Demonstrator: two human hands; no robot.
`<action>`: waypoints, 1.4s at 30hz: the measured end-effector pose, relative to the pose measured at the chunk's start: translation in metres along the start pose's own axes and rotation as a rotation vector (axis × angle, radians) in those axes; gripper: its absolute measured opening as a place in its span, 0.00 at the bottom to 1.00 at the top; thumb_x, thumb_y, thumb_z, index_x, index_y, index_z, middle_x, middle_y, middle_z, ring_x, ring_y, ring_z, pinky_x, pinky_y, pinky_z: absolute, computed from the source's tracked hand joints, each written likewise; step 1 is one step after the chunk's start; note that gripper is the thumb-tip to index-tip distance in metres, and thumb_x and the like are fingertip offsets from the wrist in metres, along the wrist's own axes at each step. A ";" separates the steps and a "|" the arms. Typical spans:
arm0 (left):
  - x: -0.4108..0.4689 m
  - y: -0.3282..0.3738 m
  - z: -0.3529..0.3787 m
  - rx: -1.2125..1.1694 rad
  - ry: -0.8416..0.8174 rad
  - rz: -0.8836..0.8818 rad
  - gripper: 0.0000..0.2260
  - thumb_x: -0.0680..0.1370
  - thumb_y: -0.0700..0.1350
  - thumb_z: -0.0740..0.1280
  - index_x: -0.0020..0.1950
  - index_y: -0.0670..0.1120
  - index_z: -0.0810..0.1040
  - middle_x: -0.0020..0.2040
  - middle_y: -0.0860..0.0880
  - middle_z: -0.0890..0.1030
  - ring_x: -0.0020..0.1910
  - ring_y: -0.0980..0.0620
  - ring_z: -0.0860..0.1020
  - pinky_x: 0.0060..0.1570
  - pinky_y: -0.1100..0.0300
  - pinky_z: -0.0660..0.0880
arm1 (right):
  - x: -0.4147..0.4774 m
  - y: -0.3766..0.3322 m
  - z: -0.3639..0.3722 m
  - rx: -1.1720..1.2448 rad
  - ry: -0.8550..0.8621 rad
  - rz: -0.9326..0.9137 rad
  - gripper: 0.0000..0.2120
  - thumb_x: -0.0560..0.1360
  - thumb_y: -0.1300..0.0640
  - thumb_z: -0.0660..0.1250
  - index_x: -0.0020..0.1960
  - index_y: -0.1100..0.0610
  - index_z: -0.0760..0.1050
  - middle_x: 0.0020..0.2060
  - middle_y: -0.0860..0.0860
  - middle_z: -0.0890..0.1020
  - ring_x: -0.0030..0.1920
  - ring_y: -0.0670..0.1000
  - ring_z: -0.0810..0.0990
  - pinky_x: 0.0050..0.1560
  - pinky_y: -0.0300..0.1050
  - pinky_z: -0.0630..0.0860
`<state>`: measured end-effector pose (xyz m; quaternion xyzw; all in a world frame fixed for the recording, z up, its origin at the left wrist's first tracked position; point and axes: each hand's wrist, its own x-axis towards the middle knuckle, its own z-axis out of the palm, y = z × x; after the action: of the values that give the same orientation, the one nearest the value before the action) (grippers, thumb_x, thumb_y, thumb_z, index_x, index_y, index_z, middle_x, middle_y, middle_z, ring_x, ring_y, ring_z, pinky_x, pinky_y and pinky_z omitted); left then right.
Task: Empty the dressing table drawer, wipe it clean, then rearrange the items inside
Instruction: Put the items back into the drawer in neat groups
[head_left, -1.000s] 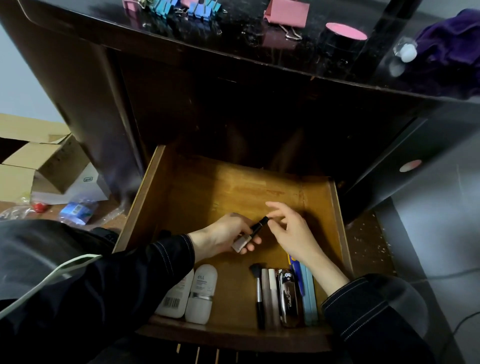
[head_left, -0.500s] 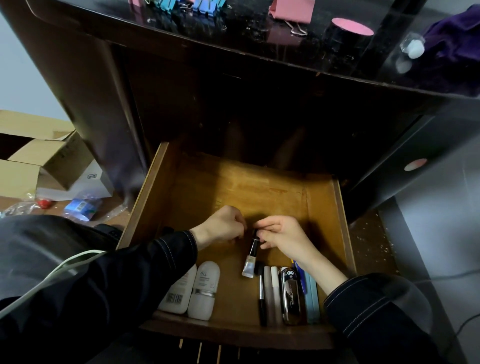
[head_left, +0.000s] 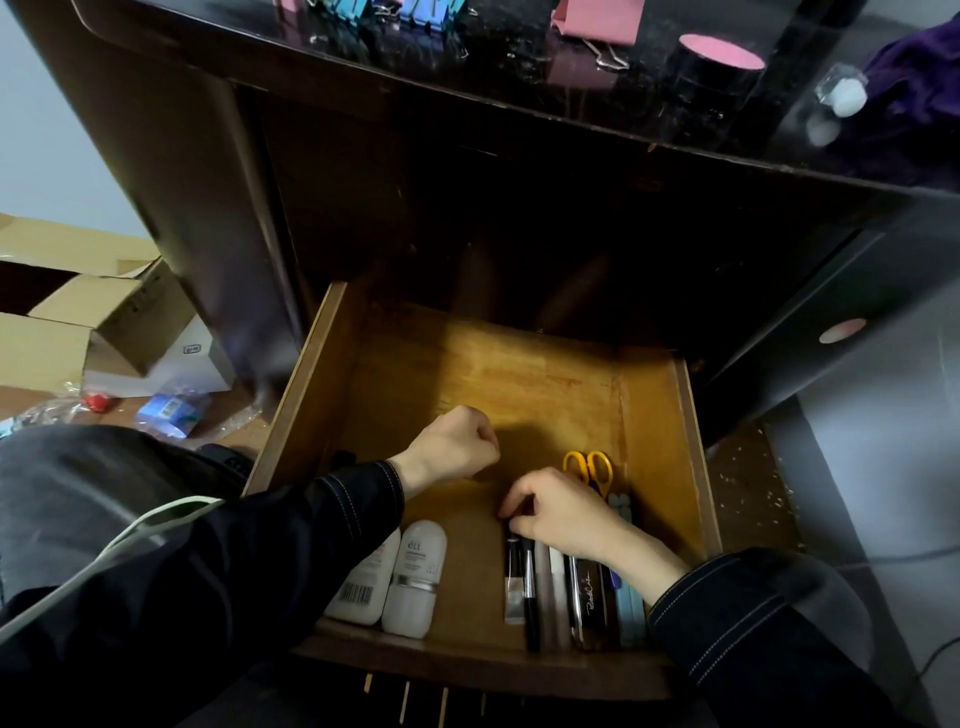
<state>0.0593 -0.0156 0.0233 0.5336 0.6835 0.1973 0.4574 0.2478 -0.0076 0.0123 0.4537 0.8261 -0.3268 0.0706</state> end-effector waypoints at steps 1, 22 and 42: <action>0.000 0.000 0.000 -0.005 0.001 0.003 0.07 0.70 0.40 0.66 0.38 0.50 0.80 0.29 0.51 0.80 0.27 0.54 0.77 0.23 0.67 0.68 | -0.001 0.001 0.000 -0.042 -0.005 -0.022 0.05 0.72 0.54 0.72 0.45 0.45 0.84 0.37 0.32 0.78 0.39 0.35 0.77 0.35 0.30 0.67; 0.001 -0.001 -0.001 0.014 0.043 0.072 0.05 0.74 0.41 0.66 0.41 0.44 0.82 0.38 0.43 0.85 0.32 0.48 0.80 0.28 0.60 0.74 | -0.008 -0.006 -0.001 -0.282 -0.041 -0.136 0.14 0.68 0.37 0.72 0.46 0.44 0.78 0.46 0.43 0.71 0.50 0.47 0.71 0.40 0.46 0.67; -0.166 0.155 -0.175 -0.218 0.473 0.803 0.06 0.79 0.45 0.67 0.44 0.47 0.80 0.35 0.47 0.82 0.29 0.54 0.77 0.27 0.59 0.73 | -0.096 -0.165 -0.215 0.043 0.952 -0.494 0.02 0.76 0.48 0.67 0.45 0.43 0.77 0.42 0.38 0.81 0.42 0.43 0.80 0.40 0.39 0.76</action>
<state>0.0001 -0.0736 0.2975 0.6448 0.4839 0.5451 0.2302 0.2103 -0.0070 0.2975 0.3451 0.8419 -0.1087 -0.4004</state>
